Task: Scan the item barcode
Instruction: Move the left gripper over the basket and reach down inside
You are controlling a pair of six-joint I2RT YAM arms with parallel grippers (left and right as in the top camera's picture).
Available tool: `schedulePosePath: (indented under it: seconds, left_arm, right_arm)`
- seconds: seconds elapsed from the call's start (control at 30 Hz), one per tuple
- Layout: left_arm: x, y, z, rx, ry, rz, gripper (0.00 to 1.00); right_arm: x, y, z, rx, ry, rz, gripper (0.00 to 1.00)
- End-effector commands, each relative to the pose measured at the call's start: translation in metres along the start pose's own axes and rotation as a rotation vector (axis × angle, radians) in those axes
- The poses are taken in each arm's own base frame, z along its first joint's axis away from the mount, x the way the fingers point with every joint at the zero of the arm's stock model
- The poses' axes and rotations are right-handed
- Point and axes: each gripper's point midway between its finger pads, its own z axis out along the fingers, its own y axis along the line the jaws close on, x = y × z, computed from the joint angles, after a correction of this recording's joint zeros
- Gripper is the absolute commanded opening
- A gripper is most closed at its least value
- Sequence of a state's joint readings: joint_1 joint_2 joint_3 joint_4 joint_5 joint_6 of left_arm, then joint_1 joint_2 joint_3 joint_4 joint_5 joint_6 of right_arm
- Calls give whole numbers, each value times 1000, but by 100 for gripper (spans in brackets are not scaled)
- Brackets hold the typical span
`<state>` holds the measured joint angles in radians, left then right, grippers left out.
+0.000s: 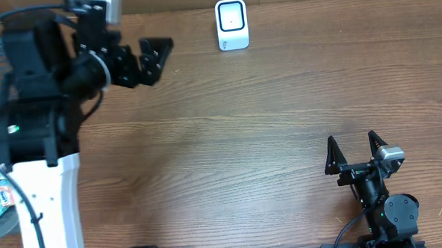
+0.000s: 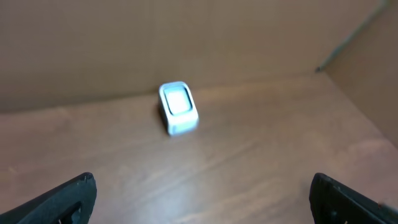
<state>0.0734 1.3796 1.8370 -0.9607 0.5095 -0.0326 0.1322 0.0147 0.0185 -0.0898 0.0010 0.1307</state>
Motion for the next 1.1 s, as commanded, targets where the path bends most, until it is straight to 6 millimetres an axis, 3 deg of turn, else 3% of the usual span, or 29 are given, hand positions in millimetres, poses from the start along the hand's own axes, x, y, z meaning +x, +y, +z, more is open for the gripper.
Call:
schedulePosePath:
  seconds: [0.0, 0.17, 0.33, 0.43, 0.5, 0.63, 0.83, 1.07]
  left_arm:
    - [-31, 24, -35, -85, -107, -68, 100]
    - [-34, 99, -79, -297, -175, -203, 100]
    - [-12, 178, -130, -586, -191, -333, 100]
    - [3, 216, -161, -751, -196, -389, 100]
    - [9, 235, -172, -805, -174, -366, 100]
    - [30, 271, -164, -826, -76, -344, 100]
    - [81, 329, -142, -865, 114, -397, 100]
    - [124, 365, -122, -832, 253, -421, 99]
  right_arm:
    - [1, -2, 0, 8, -7, -2, 100]
    - [1, -2, 0, 8, -7, -2, 100]
    - [1, -2, 0, 8, -7, -2, 100]
    - [1, -2, 0, 8, -7, -2, 100]
    - [1, -2, 0, 8, -7, -2, 100]
    - [1, -2, 0, 8, -7, -2, 100]
    - [1, -2, 0, 8, -7, -1, 100]
    - [1, -2, 0, 8, -7, -2, 100]
